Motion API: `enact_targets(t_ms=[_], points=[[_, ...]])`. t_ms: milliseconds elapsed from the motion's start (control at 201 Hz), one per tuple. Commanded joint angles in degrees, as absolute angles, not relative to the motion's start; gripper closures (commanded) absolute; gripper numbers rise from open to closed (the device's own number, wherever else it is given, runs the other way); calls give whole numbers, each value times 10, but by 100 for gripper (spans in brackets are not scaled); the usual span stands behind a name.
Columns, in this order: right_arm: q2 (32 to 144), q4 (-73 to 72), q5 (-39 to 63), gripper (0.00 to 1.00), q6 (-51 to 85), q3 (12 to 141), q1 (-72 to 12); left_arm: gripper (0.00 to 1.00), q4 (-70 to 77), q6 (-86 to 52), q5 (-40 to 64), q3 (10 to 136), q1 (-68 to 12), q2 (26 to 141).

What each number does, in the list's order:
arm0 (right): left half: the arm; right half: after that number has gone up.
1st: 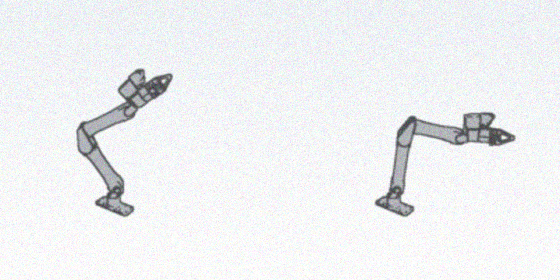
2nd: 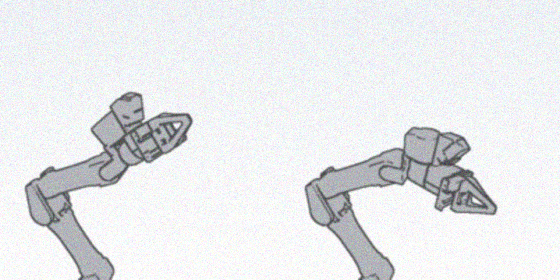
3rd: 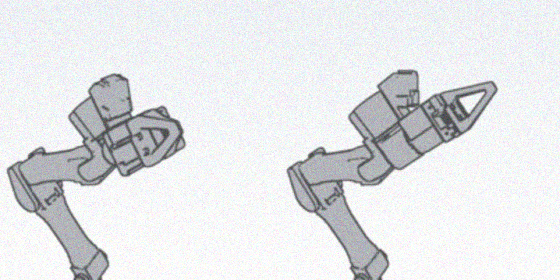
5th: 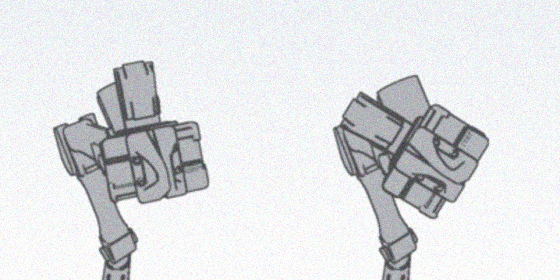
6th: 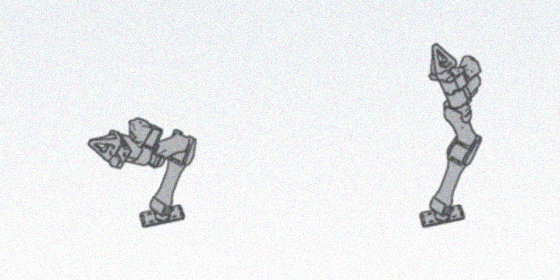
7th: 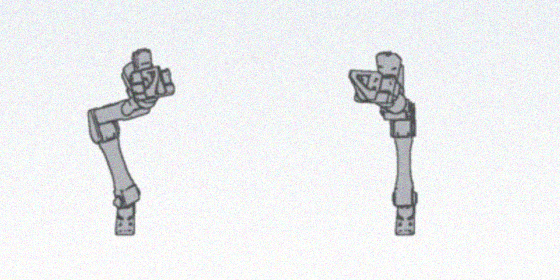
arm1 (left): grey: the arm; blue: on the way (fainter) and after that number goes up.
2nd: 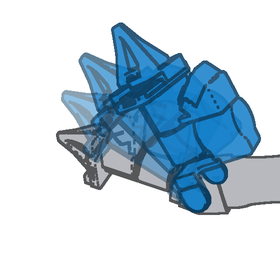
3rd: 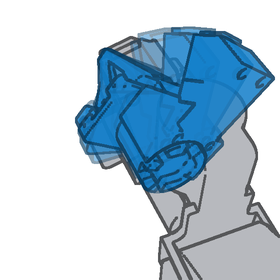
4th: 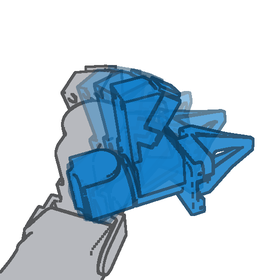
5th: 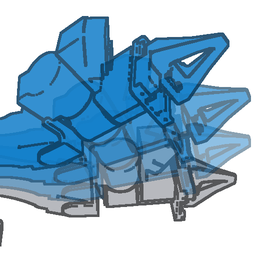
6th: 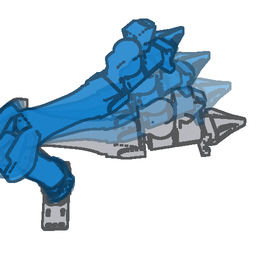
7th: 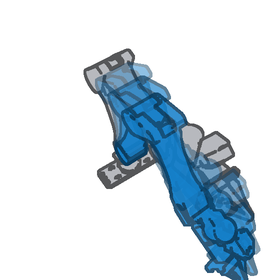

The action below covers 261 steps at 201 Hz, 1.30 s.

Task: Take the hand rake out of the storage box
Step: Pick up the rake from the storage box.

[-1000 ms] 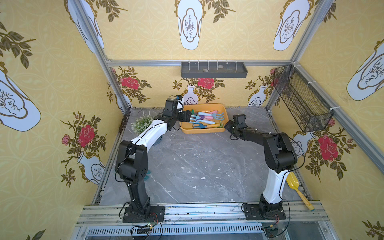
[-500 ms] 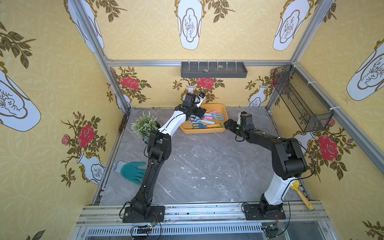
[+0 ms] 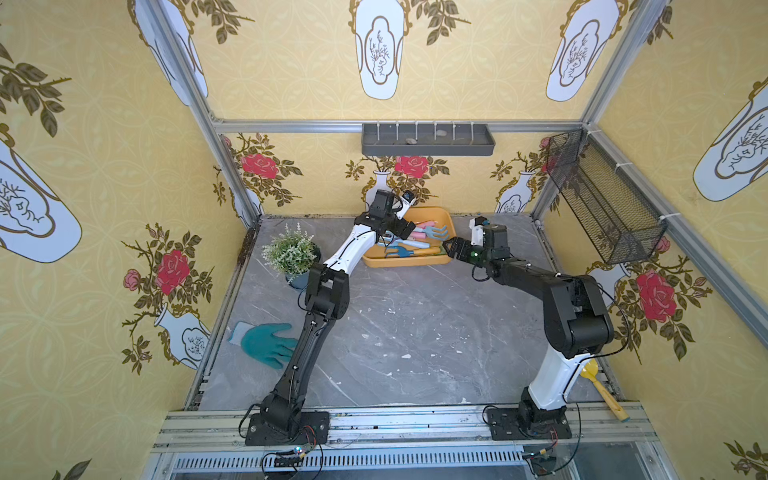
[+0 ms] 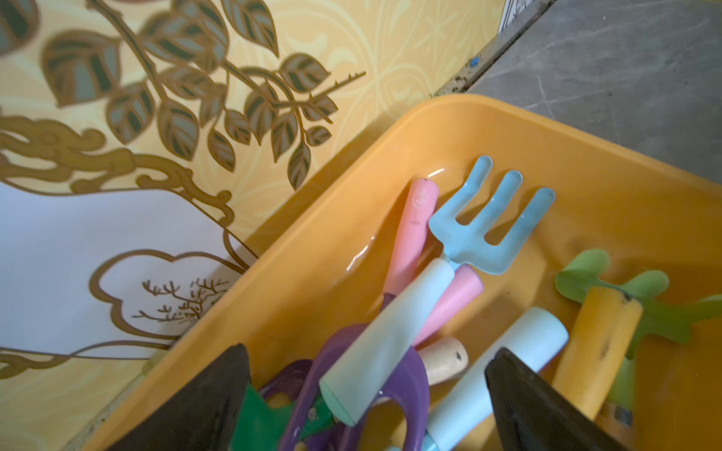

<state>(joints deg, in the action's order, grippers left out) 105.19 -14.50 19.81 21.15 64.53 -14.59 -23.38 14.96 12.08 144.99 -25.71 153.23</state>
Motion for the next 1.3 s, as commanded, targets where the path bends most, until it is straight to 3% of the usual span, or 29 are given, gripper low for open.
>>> enact_targets(t_ms=[0, 159, 199, 358, 493, 812, 1135, 1295], points=[[1057, -139, 206, 11, 121, 683, -151, 4, -241, 124, 169, 1355, -242, 1469], [1109, -142, 298, 13, 13, 756, -155, 2, -61, 45, 184, 1025, -218, 1248], [1142, -116, 326, 17, -29, 799, -157, 0, -18, 21, 174, 955, -213, 1197], [1263, -49, 394, 23, -159, 947, -165, 0, 36, -51, 148, 796, -200, 1061], [1320, -49, 410, 28, -255, 1002, -177, 0, 29, -69, 133, 725, -199, 987], [1500, 115, 295, 35, -345, 1285, -207, 0, 37, -79, 84, 588, -198, 867], [1522, 111, 264, 53, -389, 1286, -216, 0, 21, -76, 85, 568, -198, 841], [1552, 120, 217, 55, -417, 1327, -218, 0, 9, -73, 84, 563, -198, 822]])
